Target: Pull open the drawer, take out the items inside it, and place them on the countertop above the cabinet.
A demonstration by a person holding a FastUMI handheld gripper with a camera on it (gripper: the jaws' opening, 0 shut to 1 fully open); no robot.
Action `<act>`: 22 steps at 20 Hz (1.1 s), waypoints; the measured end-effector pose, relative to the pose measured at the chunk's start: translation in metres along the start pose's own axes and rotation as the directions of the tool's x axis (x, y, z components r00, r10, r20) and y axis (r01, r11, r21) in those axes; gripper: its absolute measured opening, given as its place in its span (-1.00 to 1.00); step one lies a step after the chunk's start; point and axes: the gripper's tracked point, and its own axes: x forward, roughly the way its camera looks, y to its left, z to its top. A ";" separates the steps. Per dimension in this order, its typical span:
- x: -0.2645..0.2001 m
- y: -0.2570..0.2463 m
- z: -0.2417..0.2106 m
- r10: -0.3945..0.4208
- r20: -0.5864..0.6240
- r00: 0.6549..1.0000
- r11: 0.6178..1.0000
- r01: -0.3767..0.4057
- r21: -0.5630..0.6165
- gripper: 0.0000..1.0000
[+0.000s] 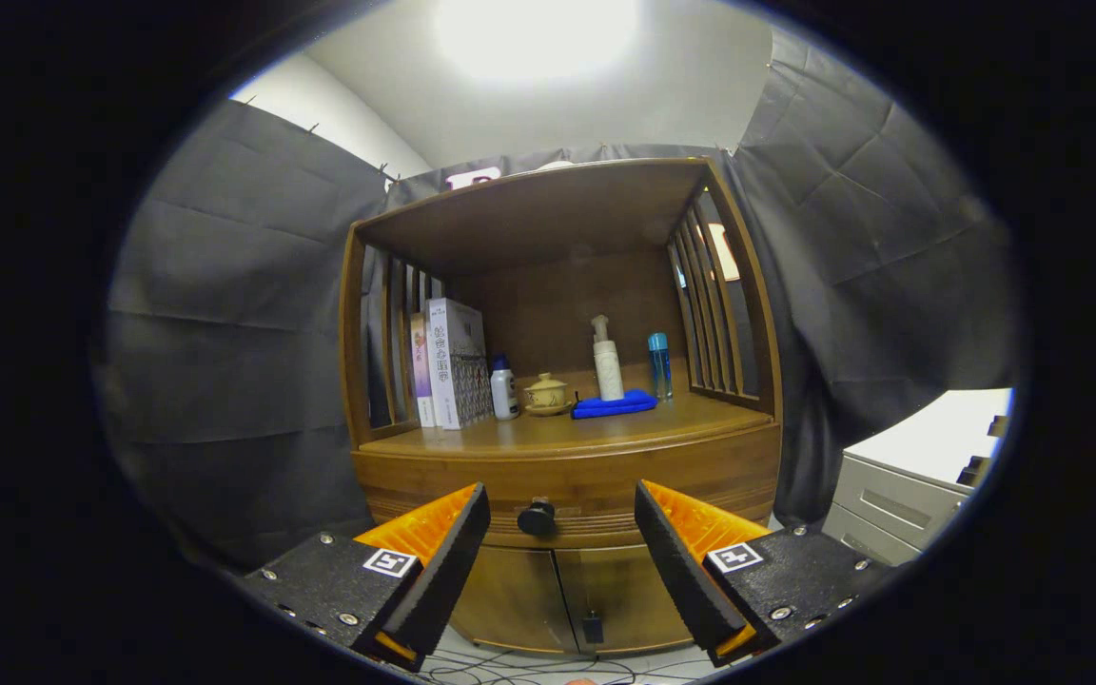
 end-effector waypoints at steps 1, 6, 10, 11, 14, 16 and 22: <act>0.005 -0.001 0.004 -0.004 0.013 1.000 1.000 0.004 0.003 0.90; 0.038 0.008 0.010 -0.012 0.037 0.999 1.000 0.013 -0.017 0.90; 0.064 0.021 -0.002 0.005 0.040 0.999 0.999 -0.003 -0.047 0.90; 0.071 0.021 -0.007 0.000 0.038 0.999 0.999 0.002 -0.053 0.90; 0.094 0.025 -0.023 -0.004 0.015 1.000 0.998 0.005 -0.058 0.90; 0.108 0.026 -0.038 -0.004 -0.015 1.000 0.998 0.003 -0.070 0.90; 0.125 0.030 -0.071 -0.002 -0.072 0.997 0.996 -0.004 -0.090 0.91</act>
